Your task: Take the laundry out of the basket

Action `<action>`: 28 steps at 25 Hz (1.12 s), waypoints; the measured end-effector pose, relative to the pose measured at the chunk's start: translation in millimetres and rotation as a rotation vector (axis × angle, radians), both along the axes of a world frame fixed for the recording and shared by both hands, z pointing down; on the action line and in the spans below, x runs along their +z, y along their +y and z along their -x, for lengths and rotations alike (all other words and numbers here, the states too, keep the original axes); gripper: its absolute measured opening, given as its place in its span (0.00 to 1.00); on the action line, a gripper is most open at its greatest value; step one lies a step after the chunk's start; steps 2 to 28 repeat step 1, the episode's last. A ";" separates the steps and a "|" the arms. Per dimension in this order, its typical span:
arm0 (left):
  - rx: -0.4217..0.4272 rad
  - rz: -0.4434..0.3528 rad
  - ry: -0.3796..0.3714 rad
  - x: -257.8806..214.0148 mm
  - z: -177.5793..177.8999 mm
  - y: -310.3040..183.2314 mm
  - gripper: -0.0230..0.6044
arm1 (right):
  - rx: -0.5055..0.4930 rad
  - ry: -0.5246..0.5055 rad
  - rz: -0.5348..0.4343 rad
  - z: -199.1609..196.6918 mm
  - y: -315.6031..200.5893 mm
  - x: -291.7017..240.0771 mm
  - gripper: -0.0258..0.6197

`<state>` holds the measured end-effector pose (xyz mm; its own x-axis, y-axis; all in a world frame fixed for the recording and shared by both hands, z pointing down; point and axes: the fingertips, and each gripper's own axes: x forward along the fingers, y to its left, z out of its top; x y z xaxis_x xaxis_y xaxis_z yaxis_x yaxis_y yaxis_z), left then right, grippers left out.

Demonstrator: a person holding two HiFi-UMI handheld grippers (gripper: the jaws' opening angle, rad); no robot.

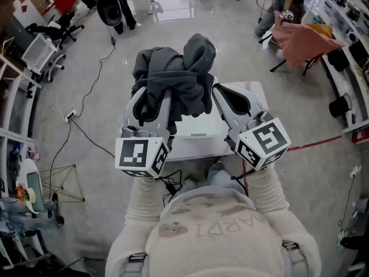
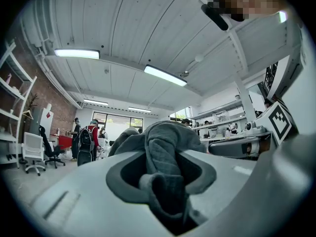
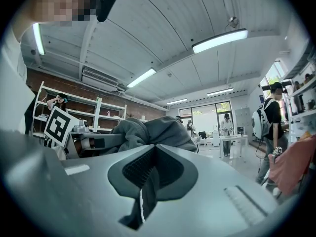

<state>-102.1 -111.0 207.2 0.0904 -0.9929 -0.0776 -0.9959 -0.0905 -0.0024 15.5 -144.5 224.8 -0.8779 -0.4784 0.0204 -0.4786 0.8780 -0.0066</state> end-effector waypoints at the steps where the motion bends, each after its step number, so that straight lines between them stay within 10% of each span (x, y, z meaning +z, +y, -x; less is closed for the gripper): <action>1: -0.002 0.001 0.001 -0.1 -0.2 0.4 0.26 | -0.002 -0.002 -0.001 -0.3 0.7 0.2 0.08; 28: -0.002 0.001 0.001 -0.1 -0.2 0.4 0.26 | -0.002 -0.002 -0.001 -0.3 0.7 0.2 0.08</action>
